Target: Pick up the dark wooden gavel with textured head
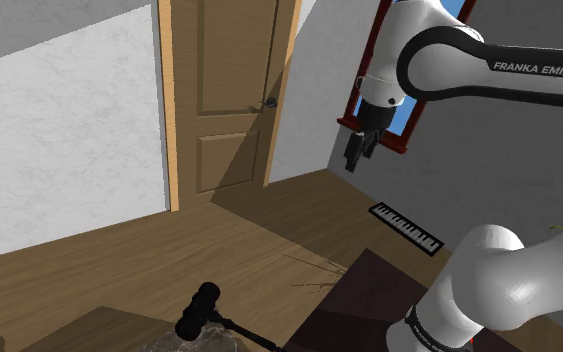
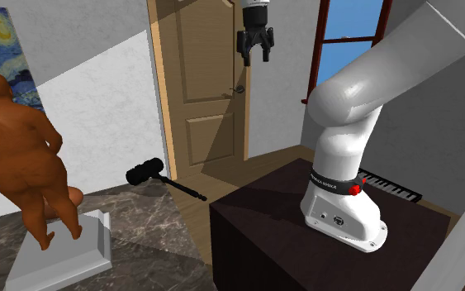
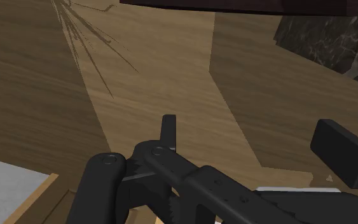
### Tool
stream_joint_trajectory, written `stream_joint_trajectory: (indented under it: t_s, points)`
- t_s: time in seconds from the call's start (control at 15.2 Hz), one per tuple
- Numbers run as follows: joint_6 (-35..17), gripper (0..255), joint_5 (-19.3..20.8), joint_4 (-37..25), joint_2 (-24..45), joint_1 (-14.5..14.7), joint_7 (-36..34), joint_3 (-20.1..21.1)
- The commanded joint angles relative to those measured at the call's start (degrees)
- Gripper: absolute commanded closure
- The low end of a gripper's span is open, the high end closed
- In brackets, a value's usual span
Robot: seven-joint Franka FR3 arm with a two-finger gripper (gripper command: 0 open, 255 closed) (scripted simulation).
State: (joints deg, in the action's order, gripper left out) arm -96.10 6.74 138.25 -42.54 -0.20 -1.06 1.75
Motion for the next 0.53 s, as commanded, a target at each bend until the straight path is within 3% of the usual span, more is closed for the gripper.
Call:
stream_joint_trajectory:
  t_s: [0.0,0.46]
  points:
    - [0.0,0,0.0,0.0,0.0,0.0,0.0,0.0]
    - [-11.6,0,-4.6,8.9,1.1,4.7,-1.8,3.5]
